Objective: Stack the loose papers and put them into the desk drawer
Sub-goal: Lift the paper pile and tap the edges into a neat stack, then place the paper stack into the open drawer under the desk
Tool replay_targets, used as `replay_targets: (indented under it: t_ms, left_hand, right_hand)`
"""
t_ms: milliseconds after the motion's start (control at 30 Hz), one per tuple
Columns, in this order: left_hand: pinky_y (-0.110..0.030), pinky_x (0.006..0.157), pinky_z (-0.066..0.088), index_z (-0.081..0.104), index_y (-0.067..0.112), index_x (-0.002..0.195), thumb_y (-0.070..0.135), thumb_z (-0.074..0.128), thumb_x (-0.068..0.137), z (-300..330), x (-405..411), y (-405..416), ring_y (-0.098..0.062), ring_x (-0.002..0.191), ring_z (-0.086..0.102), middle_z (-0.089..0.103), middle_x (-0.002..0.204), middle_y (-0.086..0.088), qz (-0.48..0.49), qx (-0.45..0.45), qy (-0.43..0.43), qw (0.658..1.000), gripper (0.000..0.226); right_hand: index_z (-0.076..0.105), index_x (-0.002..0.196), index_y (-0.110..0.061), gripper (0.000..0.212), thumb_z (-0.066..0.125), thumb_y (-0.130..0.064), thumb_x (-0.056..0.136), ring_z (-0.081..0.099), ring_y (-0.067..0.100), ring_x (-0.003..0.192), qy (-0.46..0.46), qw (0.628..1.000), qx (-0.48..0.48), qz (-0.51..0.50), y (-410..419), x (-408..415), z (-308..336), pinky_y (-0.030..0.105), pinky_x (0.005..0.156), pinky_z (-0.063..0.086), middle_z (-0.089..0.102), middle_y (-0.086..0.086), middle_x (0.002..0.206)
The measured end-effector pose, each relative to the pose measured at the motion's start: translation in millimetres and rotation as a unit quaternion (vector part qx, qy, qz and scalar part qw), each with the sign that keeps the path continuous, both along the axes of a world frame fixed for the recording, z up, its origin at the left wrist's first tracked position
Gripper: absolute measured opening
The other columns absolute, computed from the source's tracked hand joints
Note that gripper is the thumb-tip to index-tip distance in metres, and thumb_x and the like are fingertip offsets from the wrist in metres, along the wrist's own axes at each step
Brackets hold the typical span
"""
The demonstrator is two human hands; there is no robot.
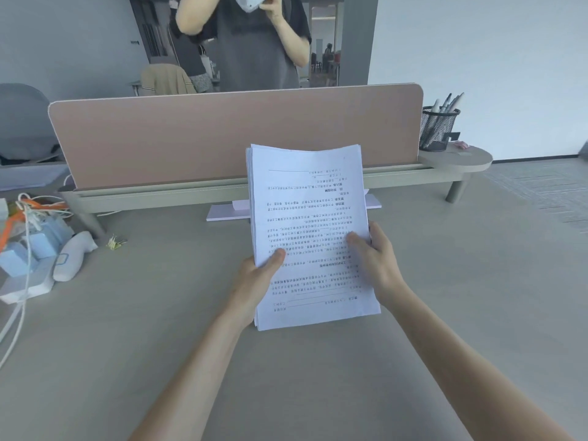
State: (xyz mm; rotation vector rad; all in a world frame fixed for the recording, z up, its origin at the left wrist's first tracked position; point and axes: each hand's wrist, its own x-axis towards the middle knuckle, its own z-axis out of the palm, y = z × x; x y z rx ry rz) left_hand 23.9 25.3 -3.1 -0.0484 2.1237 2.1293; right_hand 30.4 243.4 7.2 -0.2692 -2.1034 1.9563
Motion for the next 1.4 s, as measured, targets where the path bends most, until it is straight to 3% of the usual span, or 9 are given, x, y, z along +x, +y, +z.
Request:
replay_targets:
  t_ms: [167, 400, 633, 800, 933, 1067, 1200, 1300, 1400]
  left_hand:
    - [-0.035, 0.071, 0.061, 0.073, 0.020, 0.112, 0.034, 0.061, 0.098, 2, 34, 7, -0.015, 0.088, 0.078, 0.081, 0.099, 0.003, -0.014, 0.044, -0.064, 0.997, 0.023]
    - [-0.032, 0.064, 0.057, 0.072, 0.025, 0.110, 0.041, 0.056, 0.098, -3, 94, 17, -0.014, 0.084, 0.077, 0.081, 0.097, 0.005, -0.011, 0.067, -0.097, 0.993, 0.026]
    - [-0.036, 0.073, 0.056, 0.065, 0.024, 0.125, 0.043, 0.054, 0.098, -11, 162, 28, -0.023, 0.099, 0.072, 0.075, 0.112, 0.000, 0.013, 0.068, -0.107, 0.992, 0.035]
    - [-0.051, 0.103, 0.048, 0.056, 0.029, 0.138, 0.047, 0.052, 0.098, -11, 211, 42, -0.025, 0.119, 0.062, 0.066, 0.132, 0.003, -0.003, 0.054, -0.106, 0.993, 0.044]
    - [-0.053, 0.110, 0.042, 0.052, 0.028, 0.141, 0.046, 0.053, 0.098, -9, 247, 57, -0.024, 0.128, 0.056, 0.061, 0.139, 0.003, -0.019, 0.049, -0.094, 0.994, 0.047]
    - [-0.045, 0.106, 0.044, 0.051, 0.026, 0.140, 0.042, 0.053, 0.100, -8, 281, 76, -0.020, 0.120, 0.057, 0.061, 0.135, 0.005, -0.045, 0.056, -0.092, 0.993, 0.043]
    - [-0.033, 0.088, 0.039, 0.050, 0.029, 0.139, 0.039, 0.050, 0.102, -4, 319, 100, -0.008, 0.105, 0.054, 0.056, 0.124, 0.013, -0.074, 0.047, -0.078, 0.993, 0.038]
    - [-0.036, 0.082, 0.050, 0.053, 0.036, 0.131, 0.040, 0.046, 0.103, -9, 345, 117, -0.007, 0.102, 0.063, 0.066, 0.123, 0.011, -0.103, 0.048, -0.062, 0.992, 0.029]
    - [-0.047, 0.093, 0.054, 0.060, 0.039, 0.113, 0.037, 0.040, 0.105, -11, 373, 135, -0.016, 0.105, 0.067, 0.071, 0.114, 0.007, -0.128, 0.037, -0.050, 0.990, 0.021]
  right_hand:
    - [0.055, 0.084, -0.010, 0.011, 0.054, -0.016, 0.094, 0.058, 0.004, 0.060, -0.028, 0.999, 0.028, -0.009, 9, 36, 7, 0.024, 0.060, 0.048, 0.057, -0.020, 0.064]
    - [0.054, 0.094, 0.003, 0.013, 0.051, -0.010, 0.094, 0.057, 0.021, 0.073, -0.042, 0.999, 0.008, -0.033, 17, 101, -1, 0.032, 0.067, 0.049, 0.057, 0.003, 0.082]
    - [0.063, 0.105, -0.002, 0.017, 0.052, -0.010, 0.095, 0.065, 0.025, 0.081, -0.062, 0.997, -0.017, -0.049, 29, 177, -10, 0.044, 0.081, 0.058, 0.065, 0.004, 0.092]
    - [0.068, 0.111, -0.006, 0.022, 0.053, -0.010, 0.095, 0.072, 0.032, 0.089, -0.076, 0.993, -0.053, -0.070, 42, 232, -14, 0.045, 0.081, 0.060, 0.071, 0.013, 0.105]
    - [0.069, 0.110, -0.014, 0.022, 0.052, -0.009, 0.096, 0.073, 0.030, 0.086, -0.078, 0.991, -0.066, -0.091, 56, 276, -11, 0.040, 0.075, 0.060, 0.073, 0.010, 0.106]
    - [0.068, 0.115, -0.014, 0.026, 0.052, -0.009, 0.096, 0.073, 0.029, 0.084, -0.080, 0.988, -0.070, -0.114, 74, 321, -8, 0.039, 0.073, 0.060, 0.074, 0.009, 0.105]
    - [0.068, 0.114, -0.016, 0.026, 0.051, -0.008, 0.096, 0.074, 0.020, 0.072, -0.079, 0.984, -0.074, -0.142, 93, 370, -9, 0.026, 0.056, 0.057, 0.075, 0.002, 0.095]
    - [0.067, 0.114, -0.016, 0.026, 0.050, -0.007, 0.096, 0.074, 0.017, 0.069, -0.082, 0.980, -0.080, -0.163, 109, 404, -15, 0.025, 0.054, 0.056, 0.075, 0.003, 0.095]
    - [0.068, 0.107, -0.018, 0.025, 0.051, -0.005, 0.095, 0.073, 0.017, 0.068, -0.089, 0.974, -0.088, -0.187, 127, 436, -19, 0.027, 0.059, 0.057, 0.074, 0.003, 0.095]
